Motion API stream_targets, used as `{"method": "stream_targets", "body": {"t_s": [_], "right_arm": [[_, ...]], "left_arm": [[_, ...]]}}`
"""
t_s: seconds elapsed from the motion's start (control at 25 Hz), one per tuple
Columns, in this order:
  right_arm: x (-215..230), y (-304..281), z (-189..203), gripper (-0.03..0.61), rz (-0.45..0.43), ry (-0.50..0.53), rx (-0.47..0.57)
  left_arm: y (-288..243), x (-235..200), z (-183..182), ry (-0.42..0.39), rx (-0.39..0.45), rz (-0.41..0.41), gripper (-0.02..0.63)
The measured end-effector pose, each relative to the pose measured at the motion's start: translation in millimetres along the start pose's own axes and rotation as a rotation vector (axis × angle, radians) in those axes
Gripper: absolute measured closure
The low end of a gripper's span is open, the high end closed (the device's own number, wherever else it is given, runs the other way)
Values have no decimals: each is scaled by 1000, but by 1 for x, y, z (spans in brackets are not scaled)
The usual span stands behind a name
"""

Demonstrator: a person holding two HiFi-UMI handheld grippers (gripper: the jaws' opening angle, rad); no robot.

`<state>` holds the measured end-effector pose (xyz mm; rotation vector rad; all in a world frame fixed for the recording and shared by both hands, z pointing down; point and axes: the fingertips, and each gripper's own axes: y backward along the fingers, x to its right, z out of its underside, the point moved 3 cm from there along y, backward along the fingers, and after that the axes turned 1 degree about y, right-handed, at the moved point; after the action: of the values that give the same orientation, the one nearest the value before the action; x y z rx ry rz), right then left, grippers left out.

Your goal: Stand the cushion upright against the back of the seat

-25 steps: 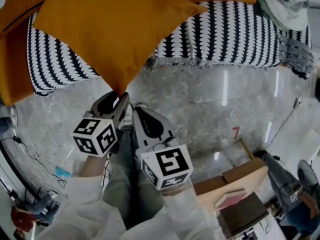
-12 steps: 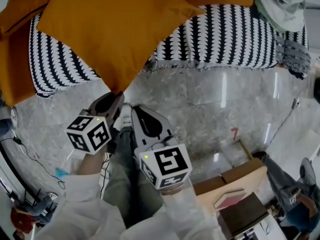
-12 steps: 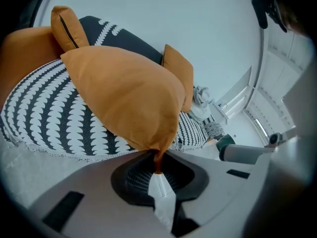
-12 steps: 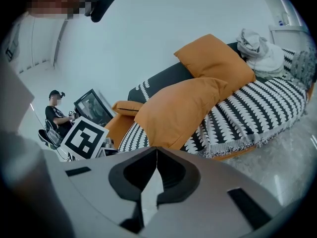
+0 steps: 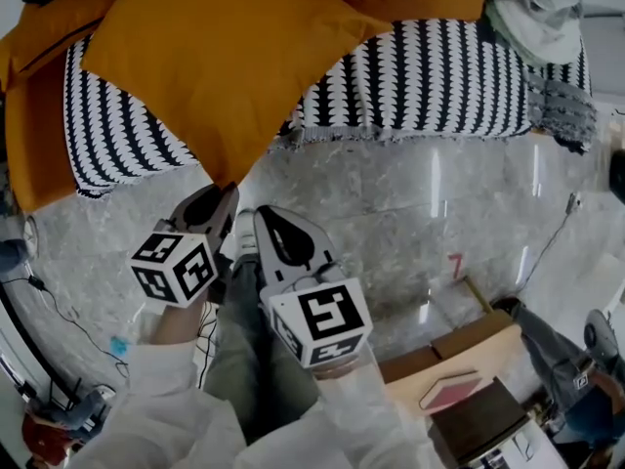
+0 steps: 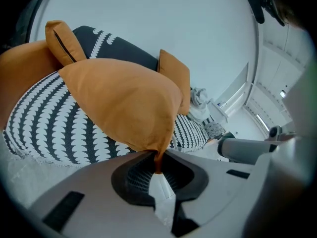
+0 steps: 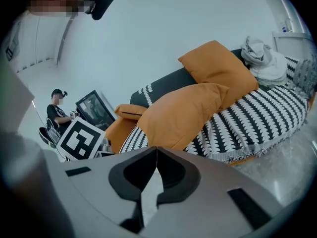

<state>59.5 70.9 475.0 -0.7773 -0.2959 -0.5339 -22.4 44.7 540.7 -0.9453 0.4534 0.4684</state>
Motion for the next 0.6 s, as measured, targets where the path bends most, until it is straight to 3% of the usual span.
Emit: {"method": "stream_targets", "body": {"t_s": [0.16, 0.4, 0.6], "right_arm": [[-16, 11, -13, 566, -2, 8, 8], [-28, 24, -32, 565, -2, 51, 54], [-40, 33, -50, 566, -11, 91, 78]], "left_arm": [[21, 8, -13, -14, 11, -6, 569], [41, 18, -33, -11, 101, -20, 571], [60, 23, -52, 11, 142, 17, 574]]}}
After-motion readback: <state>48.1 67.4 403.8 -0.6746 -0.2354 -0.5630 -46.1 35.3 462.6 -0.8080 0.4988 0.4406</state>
